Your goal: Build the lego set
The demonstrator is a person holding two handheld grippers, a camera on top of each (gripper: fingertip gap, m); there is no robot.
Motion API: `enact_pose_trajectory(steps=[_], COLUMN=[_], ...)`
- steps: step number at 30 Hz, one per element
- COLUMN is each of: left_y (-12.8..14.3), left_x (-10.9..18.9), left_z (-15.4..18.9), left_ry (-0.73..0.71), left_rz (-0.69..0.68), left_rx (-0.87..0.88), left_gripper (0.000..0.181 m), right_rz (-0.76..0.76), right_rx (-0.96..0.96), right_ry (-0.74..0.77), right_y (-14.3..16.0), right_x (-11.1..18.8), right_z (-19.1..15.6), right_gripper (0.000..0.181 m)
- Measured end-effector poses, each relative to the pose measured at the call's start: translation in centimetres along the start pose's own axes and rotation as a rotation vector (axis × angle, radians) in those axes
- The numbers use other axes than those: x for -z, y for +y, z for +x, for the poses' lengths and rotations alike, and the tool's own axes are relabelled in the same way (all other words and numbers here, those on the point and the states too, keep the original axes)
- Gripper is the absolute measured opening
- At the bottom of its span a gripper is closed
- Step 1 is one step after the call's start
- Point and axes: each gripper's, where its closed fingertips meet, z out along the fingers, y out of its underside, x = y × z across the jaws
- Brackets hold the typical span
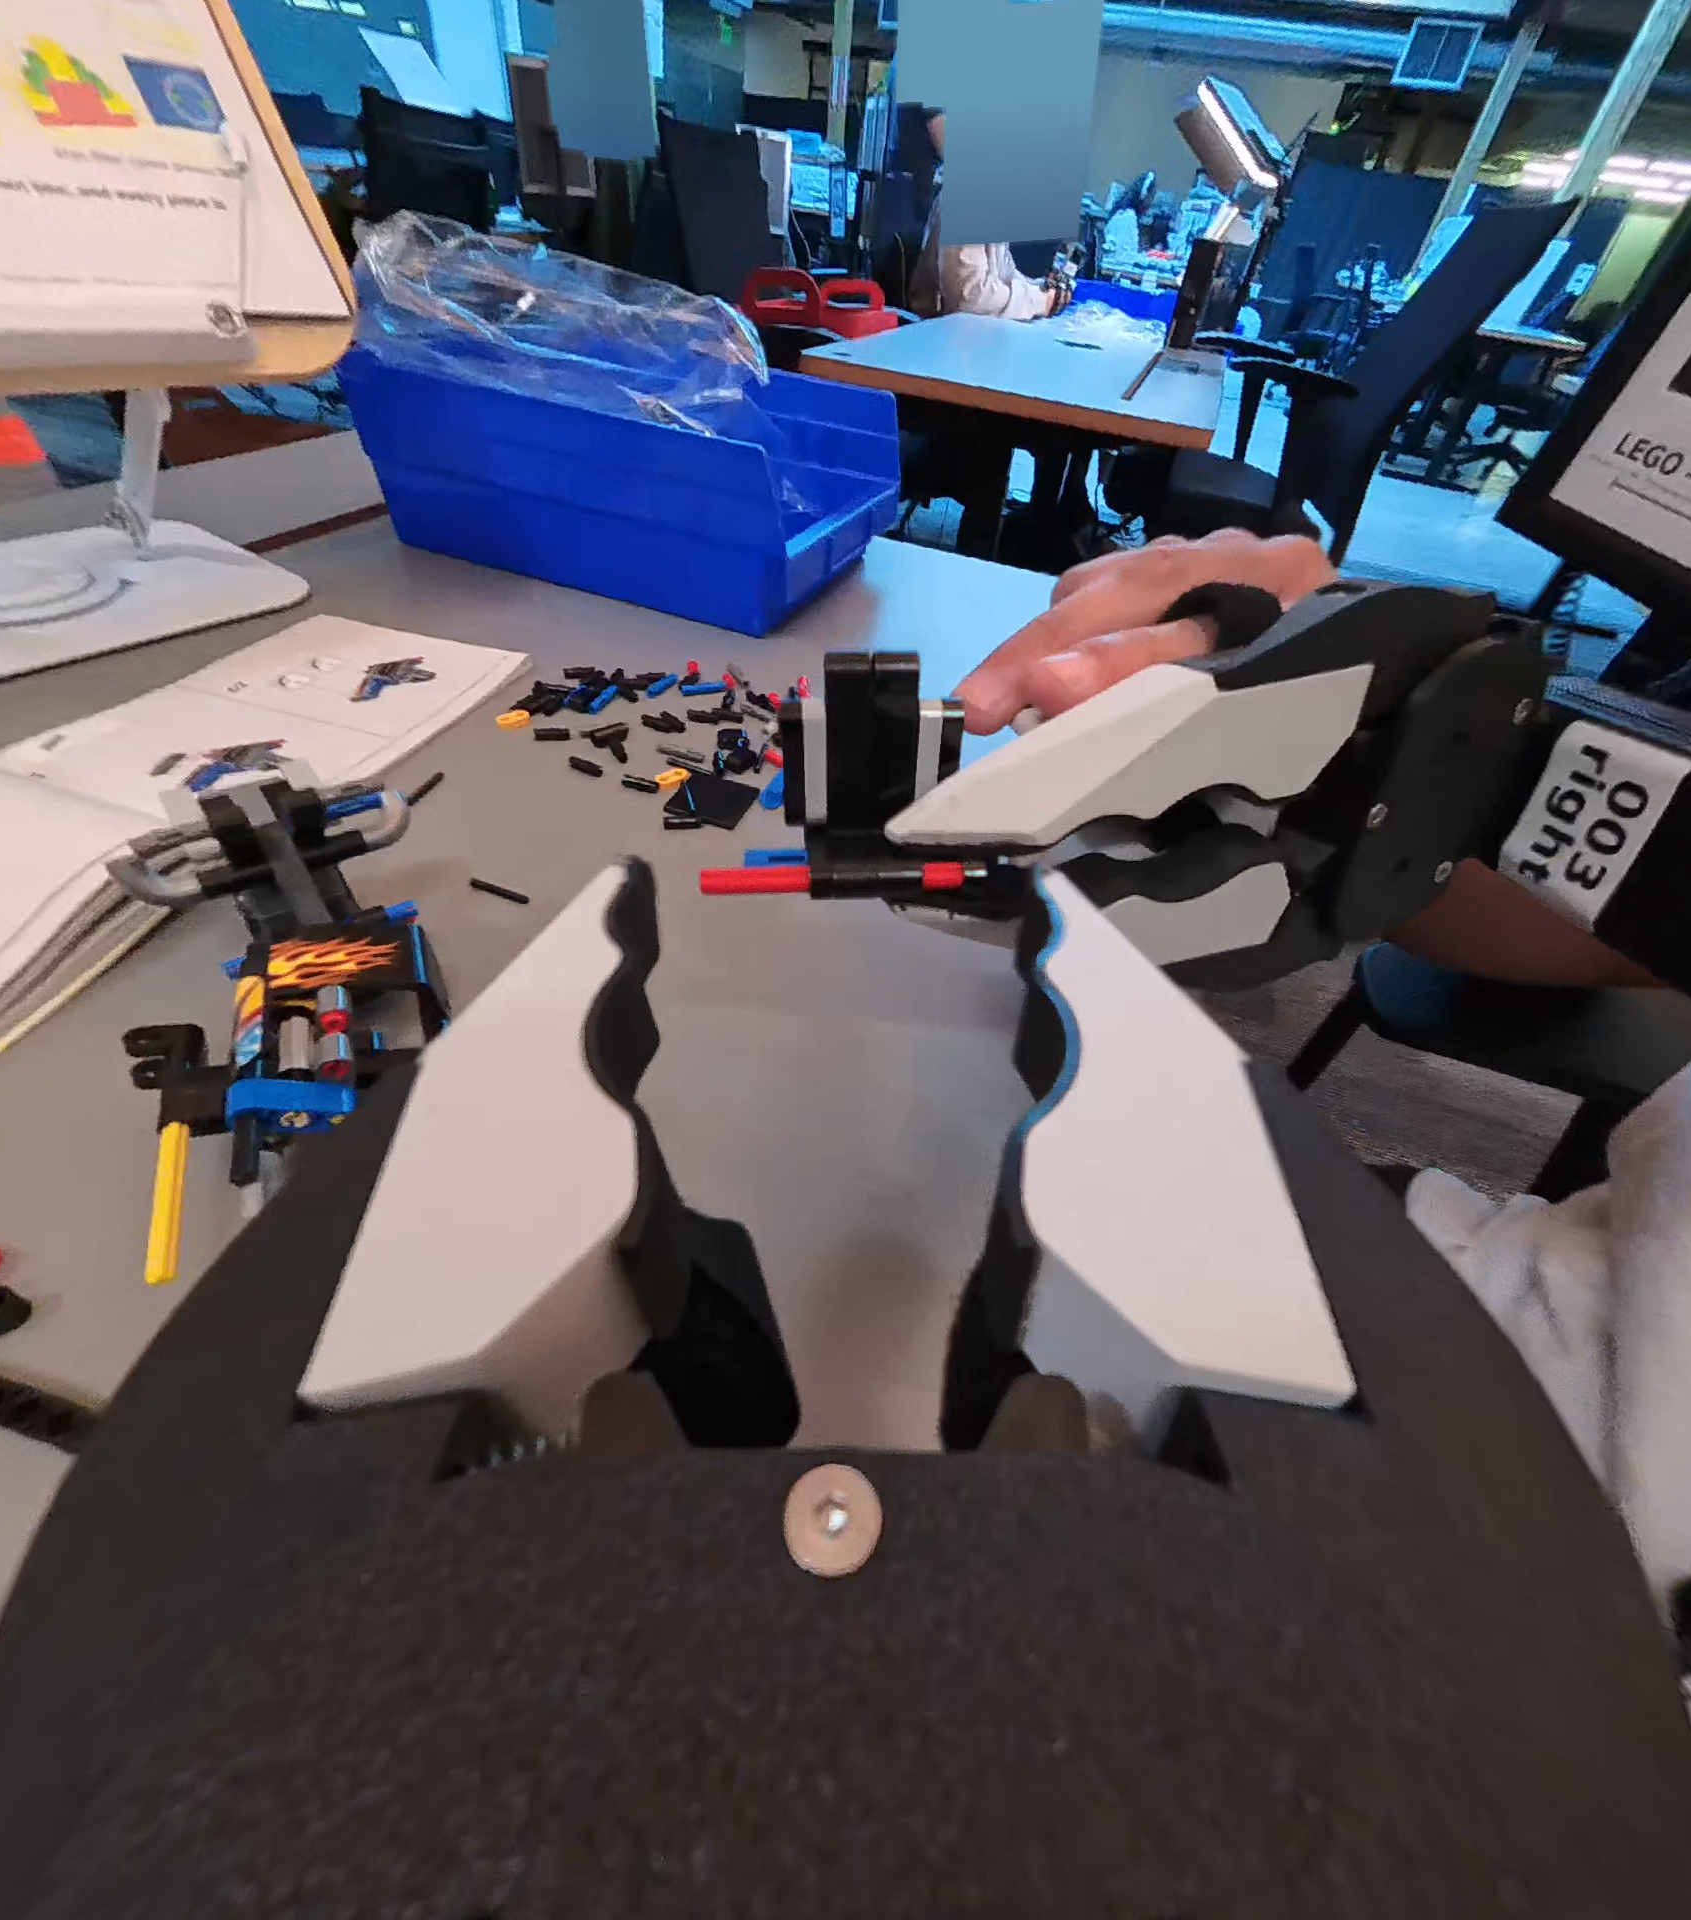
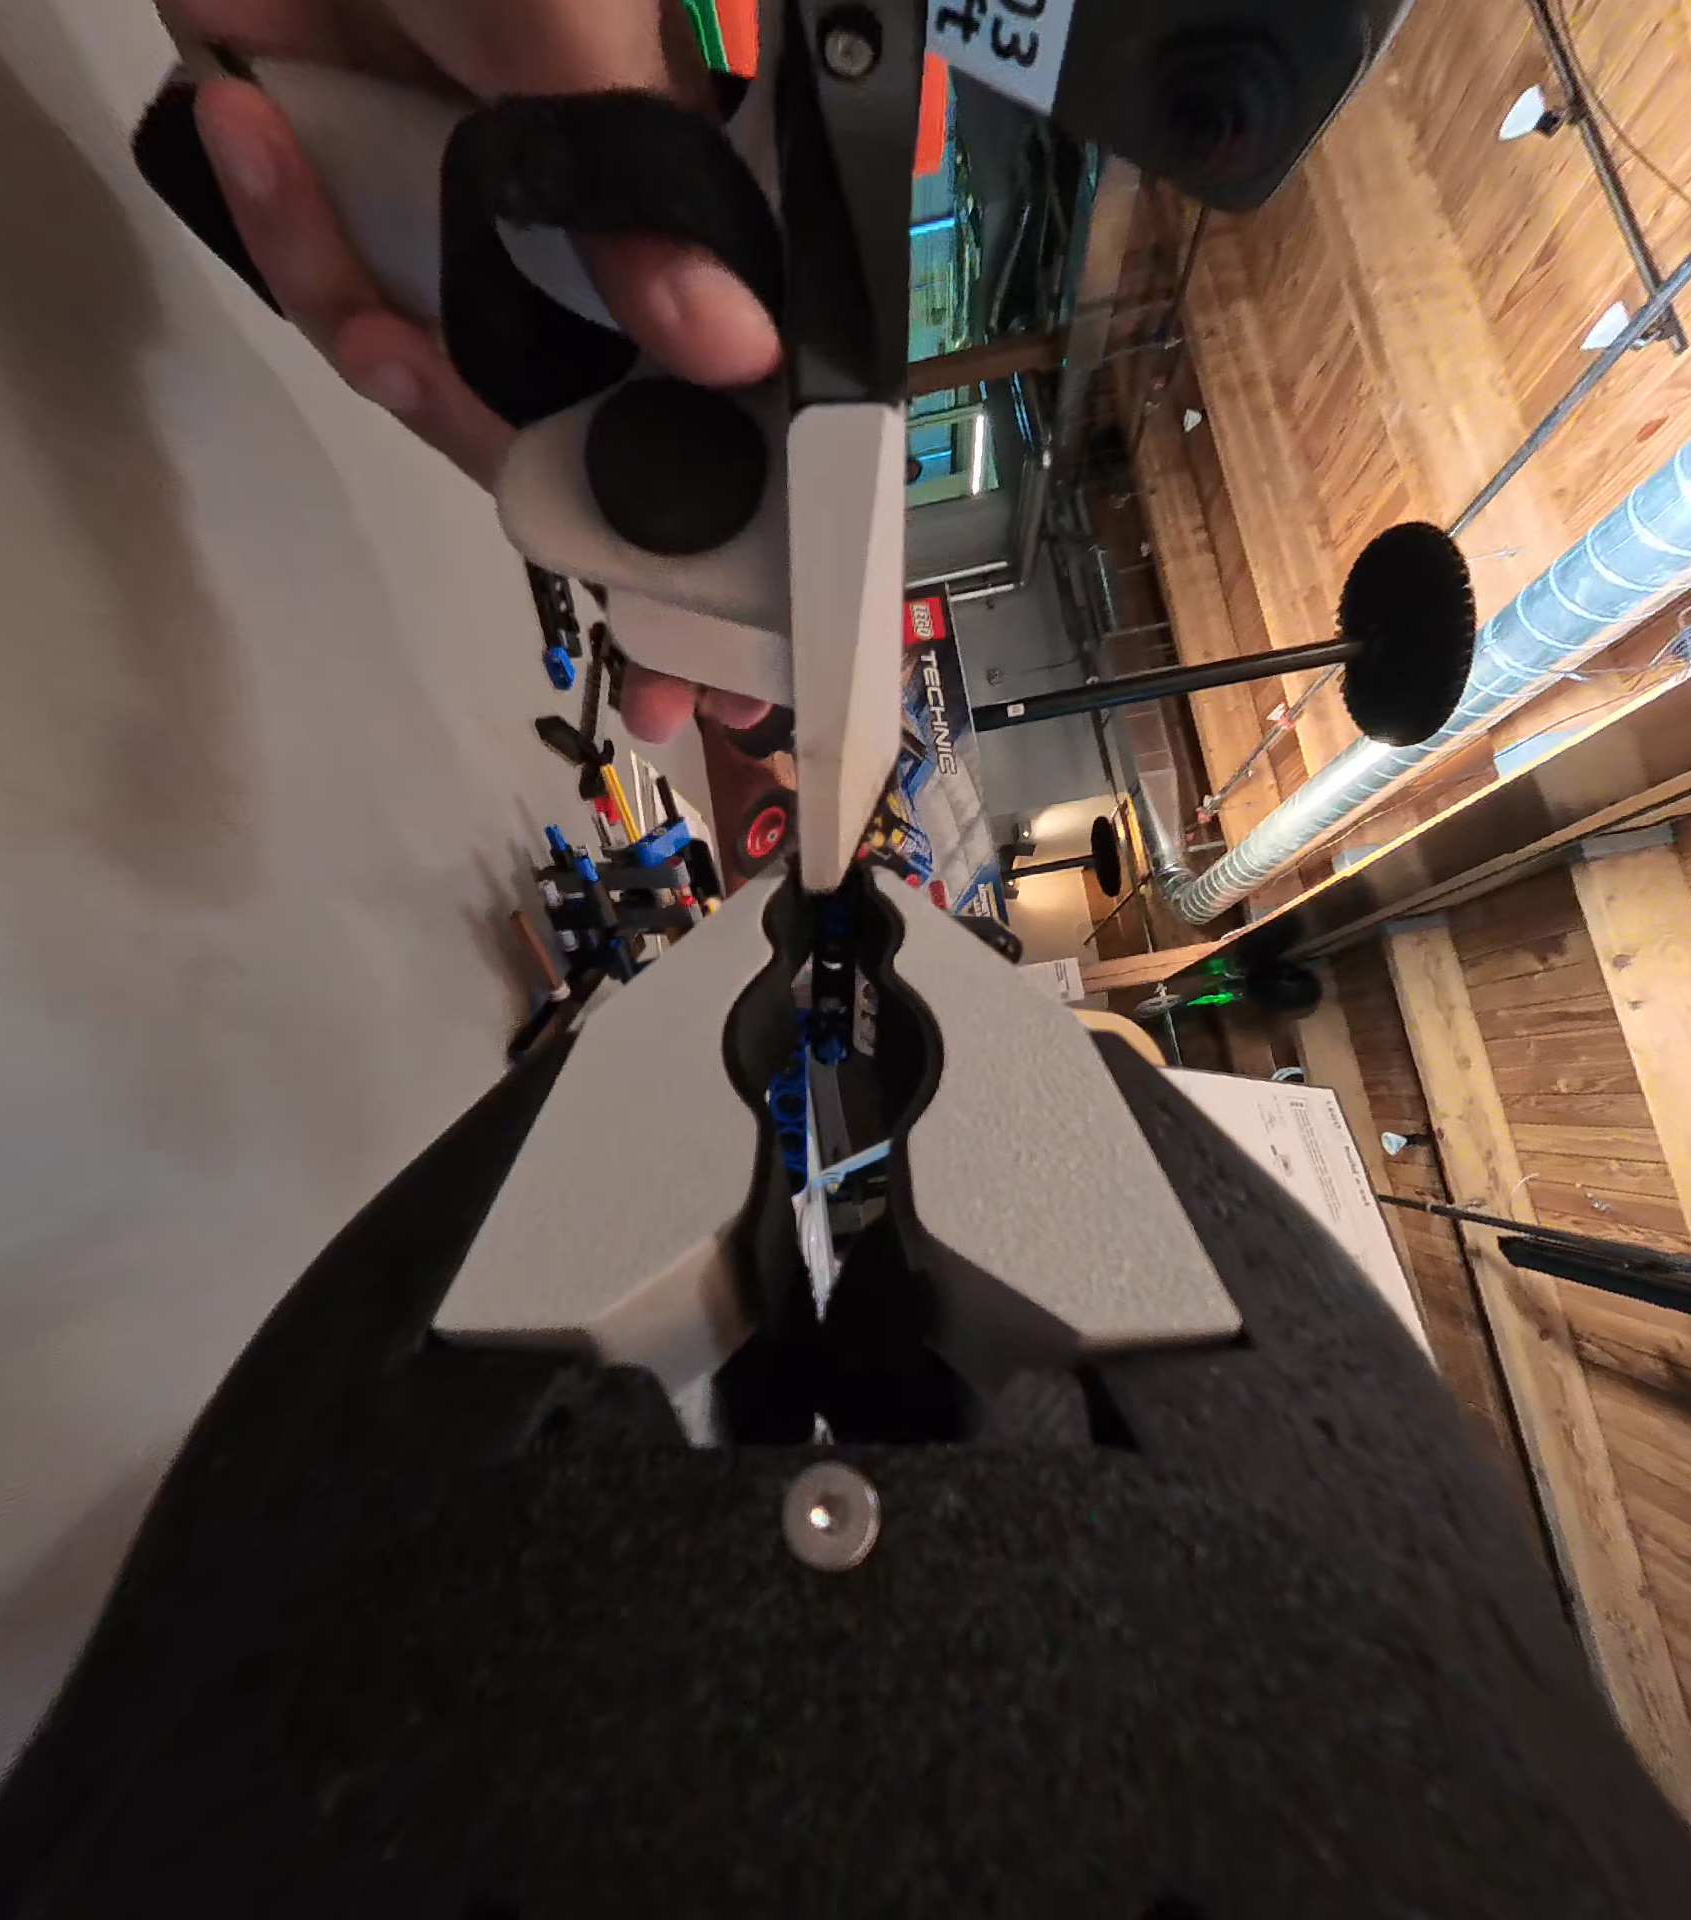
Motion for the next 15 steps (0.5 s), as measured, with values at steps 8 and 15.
enact_pose_trajectory(steps=[8,15], left_y=[0.41,0.41], left_x=[0.19,0.23], left_z=[-0.02,0.18], left_ry=[-0.006,0.0], left_rz=[-0.027,-0.02], left_rx=[-0.038,-0.081], left_gripper=[0.052,0.051], right_rz=[0.01,0.023], right_rx=[0.022,0.005], right_ry=[-0.01,-0.032], right_y=[-0.33,-0.48], right_x=[-0.02,0.15], right_z=[-0.5,-0.43], right_gripper=[0.006,0.006])
